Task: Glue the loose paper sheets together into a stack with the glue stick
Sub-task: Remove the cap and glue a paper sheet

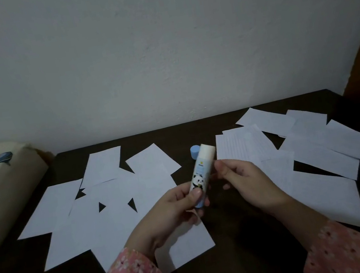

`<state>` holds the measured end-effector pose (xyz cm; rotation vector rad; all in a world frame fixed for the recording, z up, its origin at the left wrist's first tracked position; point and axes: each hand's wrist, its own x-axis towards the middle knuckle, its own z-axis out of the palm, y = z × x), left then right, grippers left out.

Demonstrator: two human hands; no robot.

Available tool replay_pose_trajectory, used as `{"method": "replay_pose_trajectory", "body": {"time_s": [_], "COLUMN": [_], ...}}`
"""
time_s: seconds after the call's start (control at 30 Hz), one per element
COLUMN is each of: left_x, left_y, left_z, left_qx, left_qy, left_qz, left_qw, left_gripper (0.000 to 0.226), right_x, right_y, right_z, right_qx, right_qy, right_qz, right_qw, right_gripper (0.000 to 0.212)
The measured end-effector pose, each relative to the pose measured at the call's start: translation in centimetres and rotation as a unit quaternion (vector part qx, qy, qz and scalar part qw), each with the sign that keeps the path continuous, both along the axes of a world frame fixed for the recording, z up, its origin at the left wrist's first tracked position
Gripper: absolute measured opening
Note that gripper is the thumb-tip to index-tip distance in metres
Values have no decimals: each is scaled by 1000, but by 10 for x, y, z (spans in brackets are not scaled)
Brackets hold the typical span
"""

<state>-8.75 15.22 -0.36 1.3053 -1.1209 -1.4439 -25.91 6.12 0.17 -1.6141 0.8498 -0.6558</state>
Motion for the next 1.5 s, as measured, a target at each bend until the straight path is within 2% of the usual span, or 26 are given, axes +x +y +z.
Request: {"method": "replay_pose_trajectory", "body": {"time_s": [0.07, 0.1, 0.17, 0.2, 0.27, 0.47, 0.6, 0.7, 1.0, 1.17, 1.3, 1.5], "left_x": [11, 16, 29, 35, 45, 54, 61, 62, 58, 52, 39, 56], "left_y": [-1, -1, 1, 5, 16, 20, 9, 7, 9, -5, -8, -7], "left_z": [-3, -3, -1, -2, -10, -32, -32, -31, -37, -30, -32, -35], "left_qx": [8, 22, 52, 38, -5, 29, 39, 30, 22, 21, 42, 55], "left_qy": [-50, -98, -203, -248, -296, -379, -447, -463, -419, -428, -414, -444], "left_qz": [109, 175, 288, 309, 307, 343, 335, 339, 409, 370, 341, 353], "left_qw": [993, 979, 935, 917, 905, 859, 828, 819, 810, 824, 843, 822], "left_gripper": [33, 29, 13, 15, 28, 19, 21, 14, 23, 20, 21, 21], "right_x": [9, 14, 24, 28, 39, 54, 49, 42, 21, 20, 23, 15], "right_y": [4, 7, 13, 15, 21, 24, 22, 17, 11, 21, 28, 15], "right_z": [-4, -6, -12, -15, -20, -30, -29, -27, -27, -27, -32, -32], "right_qx": [-34, -61, -127, -155, -196, -284, -290, -310, -326, -355, -327, -317], "right_qy": [56, 88, 159, 184, 220, 308, 332, 345, 397, 359, 392, 366], "right_qz": [10, 22, 66, 92, 132, 178, 186, 176, 118, 45, 74, 122], "right_qw": [998, 994, 977, 966, 946, 890, 878, 868, 850, 862, 857, 866], "right_gripper": [50, 43, 39, 41, 46, 56, 54, 52, 49, 41, 54, 49]}}
